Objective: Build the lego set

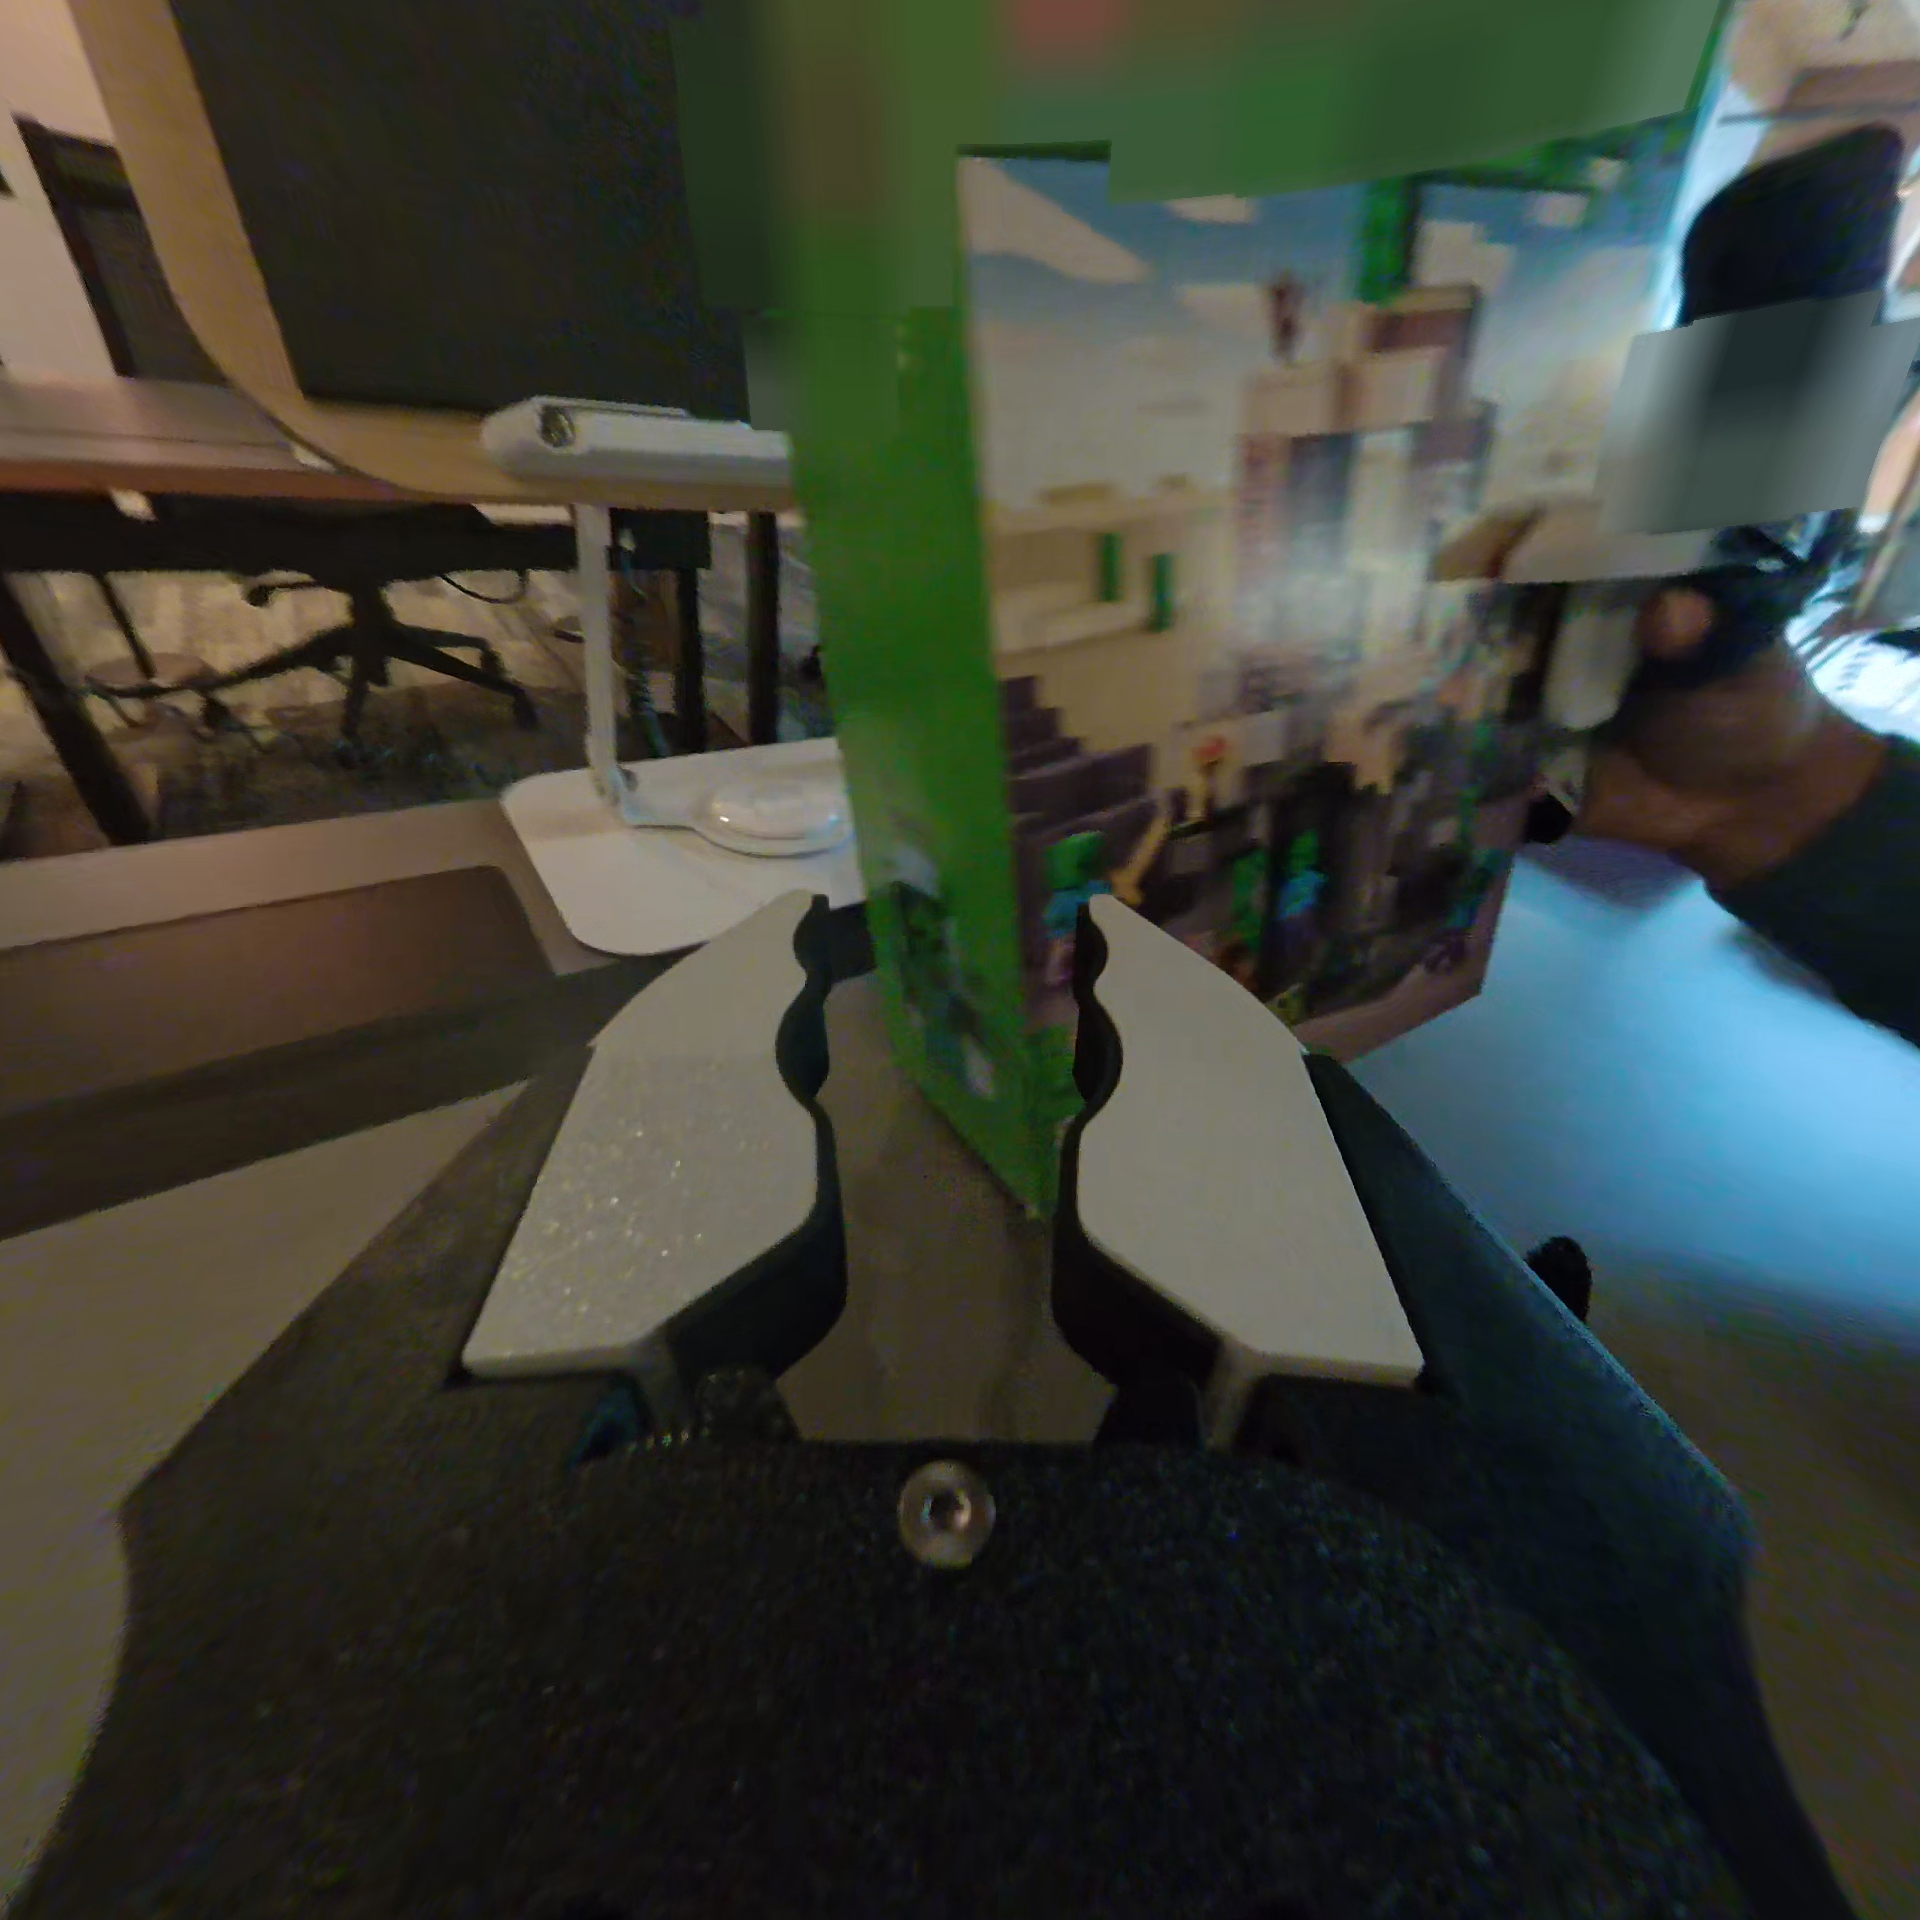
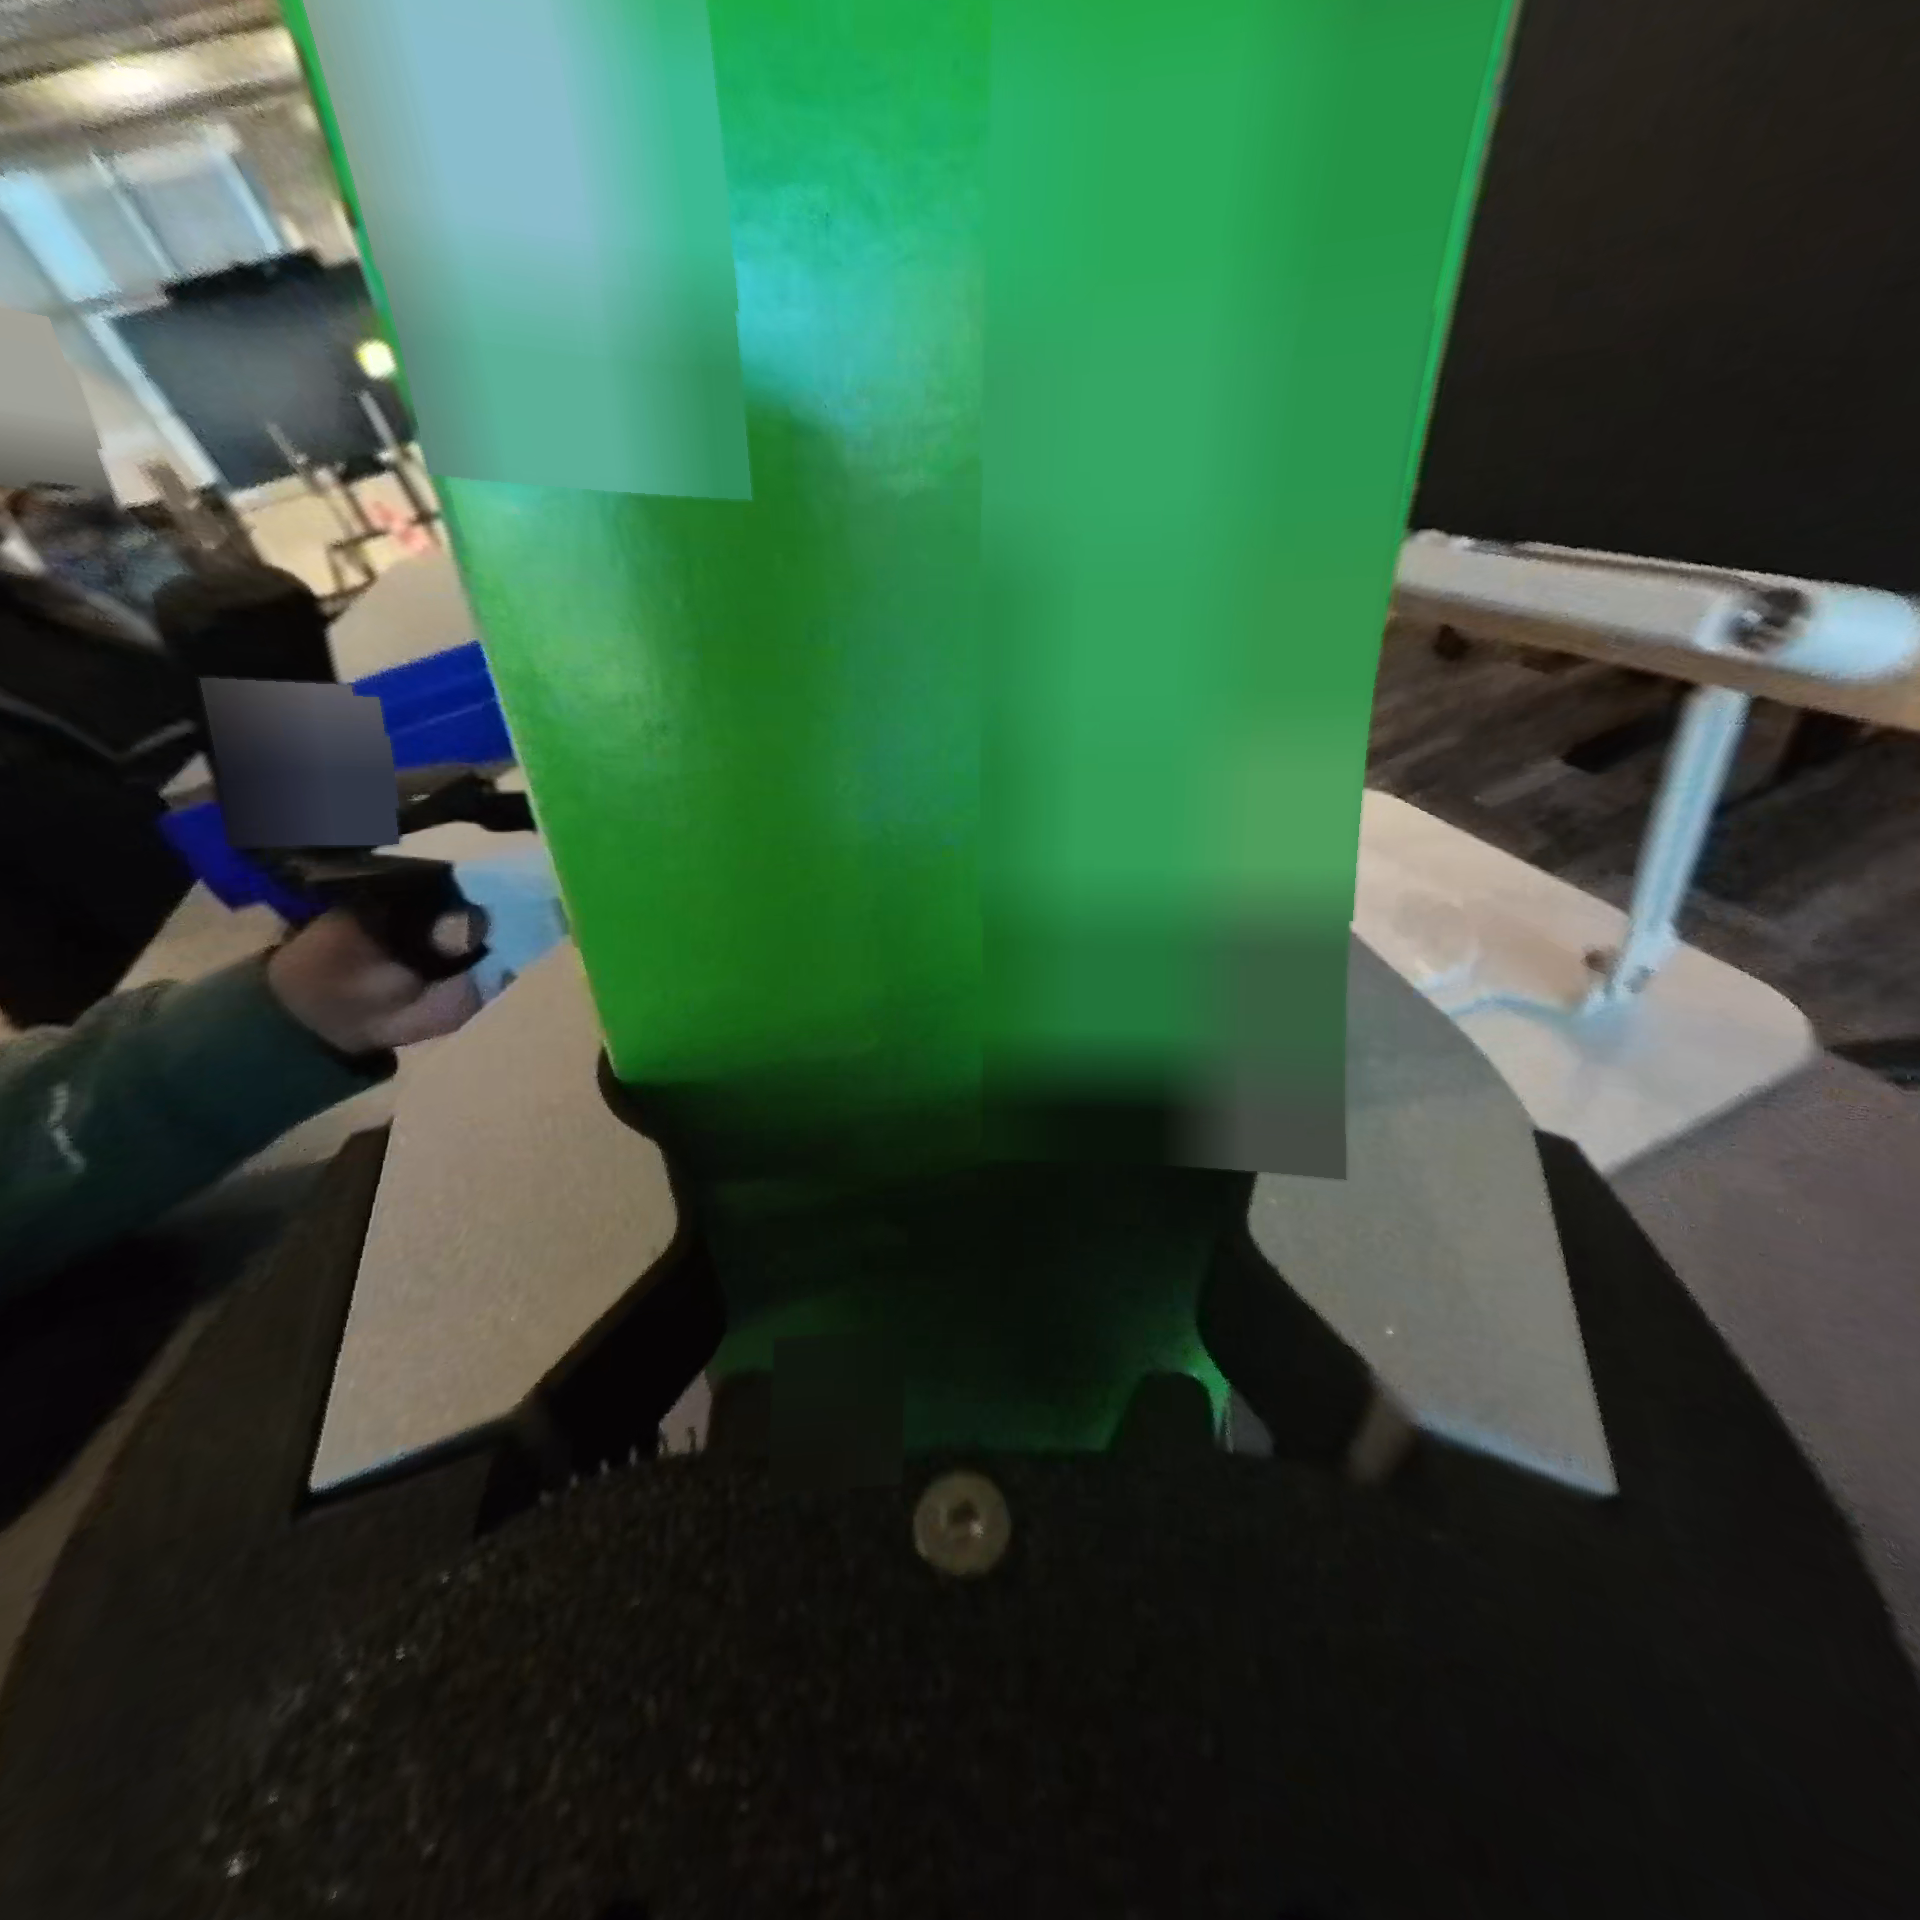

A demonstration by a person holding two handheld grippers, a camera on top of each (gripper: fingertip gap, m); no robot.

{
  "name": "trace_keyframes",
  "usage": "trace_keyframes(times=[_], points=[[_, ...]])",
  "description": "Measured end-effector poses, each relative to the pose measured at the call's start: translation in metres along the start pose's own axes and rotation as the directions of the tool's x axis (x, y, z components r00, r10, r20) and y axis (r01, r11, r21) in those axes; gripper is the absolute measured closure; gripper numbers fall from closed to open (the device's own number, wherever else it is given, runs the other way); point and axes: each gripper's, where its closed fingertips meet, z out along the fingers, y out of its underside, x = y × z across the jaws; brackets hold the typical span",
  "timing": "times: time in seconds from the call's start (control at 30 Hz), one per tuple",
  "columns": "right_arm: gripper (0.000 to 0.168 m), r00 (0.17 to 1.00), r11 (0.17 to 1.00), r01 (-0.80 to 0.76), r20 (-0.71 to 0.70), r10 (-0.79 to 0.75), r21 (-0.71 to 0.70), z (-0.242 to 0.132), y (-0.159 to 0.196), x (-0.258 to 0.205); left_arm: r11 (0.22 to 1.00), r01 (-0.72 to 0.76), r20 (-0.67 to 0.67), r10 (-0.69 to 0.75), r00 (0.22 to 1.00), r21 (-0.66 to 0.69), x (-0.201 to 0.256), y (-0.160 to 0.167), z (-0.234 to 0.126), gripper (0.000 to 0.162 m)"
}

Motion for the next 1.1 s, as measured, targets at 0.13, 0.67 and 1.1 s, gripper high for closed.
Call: trace_keyframes(times=[0.13, 0.67, 1.1], points=[[0.051, 1.000, 1.000, 0.003, -0.015, -0.002, 0.029, -0.028, -0.008, -0.014, 0.999, 0.034, -0.043, -0.034, 0.999, 0.004, 0.005, -0.002, -0.002, 0.118], [0.054, 0.606, 0.644, 0.717, -0.217, -0.765, -0.267, -0.060, -0.028, -0.098, 0.999, -0.031, -0.230, 0.034, 0.973, 0.016, 0.019, -0.039, -0.047, 0.115], [0.054, 0.475, 0.563, 0.743, -0.307, -0.825, -0.362, -0.069, 0.017, -0.152, 0.996, -0.082, -0.214, 0.076, 0.974, -0.018, 0.031, -0.018, -0.078, 0.117]])
